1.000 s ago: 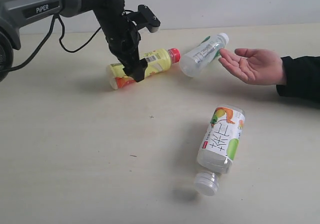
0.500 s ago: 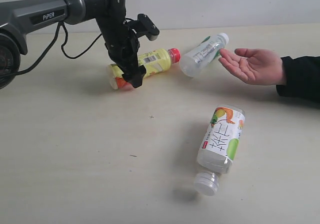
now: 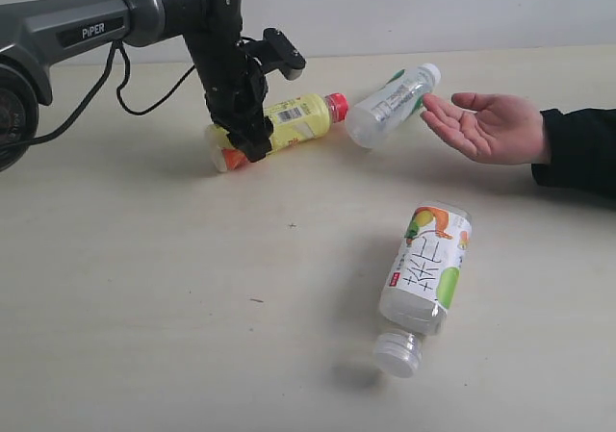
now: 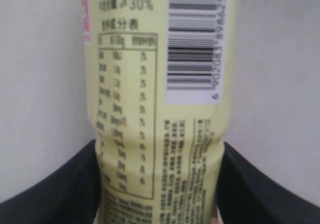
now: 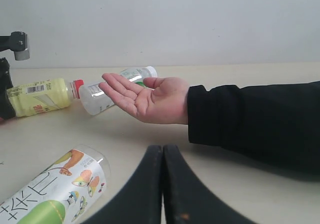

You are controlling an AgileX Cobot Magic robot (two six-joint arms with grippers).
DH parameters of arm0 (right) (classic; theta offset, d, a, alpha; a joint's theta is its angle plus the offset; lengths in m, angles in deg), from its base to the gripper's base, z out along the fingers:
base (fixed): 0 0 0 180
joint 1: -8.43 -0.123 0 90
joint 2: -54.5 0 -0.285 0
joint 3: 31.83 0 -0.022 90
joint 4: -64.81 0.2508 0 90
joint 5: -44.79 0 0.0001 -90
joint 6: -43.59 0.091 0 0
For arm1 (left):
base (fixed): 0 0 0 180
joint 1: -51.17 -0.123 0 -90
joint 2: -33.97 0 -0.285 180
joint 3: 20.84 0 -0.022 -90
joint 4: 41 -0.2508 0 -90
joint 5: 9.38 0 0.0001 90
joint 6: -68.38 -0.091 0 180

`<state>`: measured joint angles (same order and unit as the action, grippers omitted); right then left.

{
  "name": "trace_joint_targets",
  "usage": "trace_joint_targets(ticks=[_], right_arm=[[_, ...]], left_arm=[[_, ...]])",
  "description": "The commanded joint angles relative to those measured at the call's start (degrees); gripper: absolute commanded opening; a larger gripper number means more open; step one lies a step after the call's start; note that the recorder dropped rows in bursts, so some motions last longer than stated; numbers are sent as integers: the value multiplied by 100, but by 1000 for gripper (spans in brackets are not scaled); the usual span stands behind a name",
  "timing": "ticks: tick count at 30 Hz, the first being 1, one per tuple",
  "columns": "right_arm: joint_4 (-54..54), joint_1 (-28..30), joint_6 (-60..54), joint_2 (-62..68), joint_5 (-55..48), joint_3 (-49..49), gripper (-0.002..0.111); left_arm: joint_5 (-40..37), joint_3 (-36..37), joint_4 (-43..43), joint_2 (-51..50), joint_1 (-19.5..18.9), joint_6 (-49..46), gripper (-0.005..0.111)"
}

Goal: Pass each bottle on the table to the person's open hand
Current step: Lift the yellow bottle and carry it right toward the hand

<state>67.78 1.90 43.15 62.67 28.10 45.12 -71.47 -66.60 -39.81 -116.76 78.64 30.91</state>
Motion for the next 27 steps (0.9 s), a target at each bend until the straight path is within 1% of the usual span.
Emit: trace_joint_targets(ticks=[1, 2, 7, 13, 17, 22, 25, 27], right_arm=[[-16, 29, 9, -38, 36, 27, 0], [-16, 29, 9, -38, 36, 27, 0], [-16, 29, 9, -38, 36, 27, 0], [-16, 29, 9, -38, 36, 27, 0], [-16, 29, 9, -38, 36, 27, 0], [-16, 29, 9, -38, 36, 27, 0], [-16, 29, 9, -38, 36, 27, 0], [-16, 29, 9, -38, 46, 27, 0]], left_arm=[[-88, -30, -119, 41, -26, 218, 6], [-129, -30, -187, 41, -25, 239, 1], [-139, -30, -380, 76, -62, 461, 1], [-246, -30, -380, 414, -63, 757, 1], [-341, -30, -380, 774, -63, 1413, 1], [-778, -30, -380, 1200, -11, 1970, 0], [-787, -30, -368, 1452, 86, 2547, 0], [-787, -30, -368, 1596, 218, 3066, 0]])
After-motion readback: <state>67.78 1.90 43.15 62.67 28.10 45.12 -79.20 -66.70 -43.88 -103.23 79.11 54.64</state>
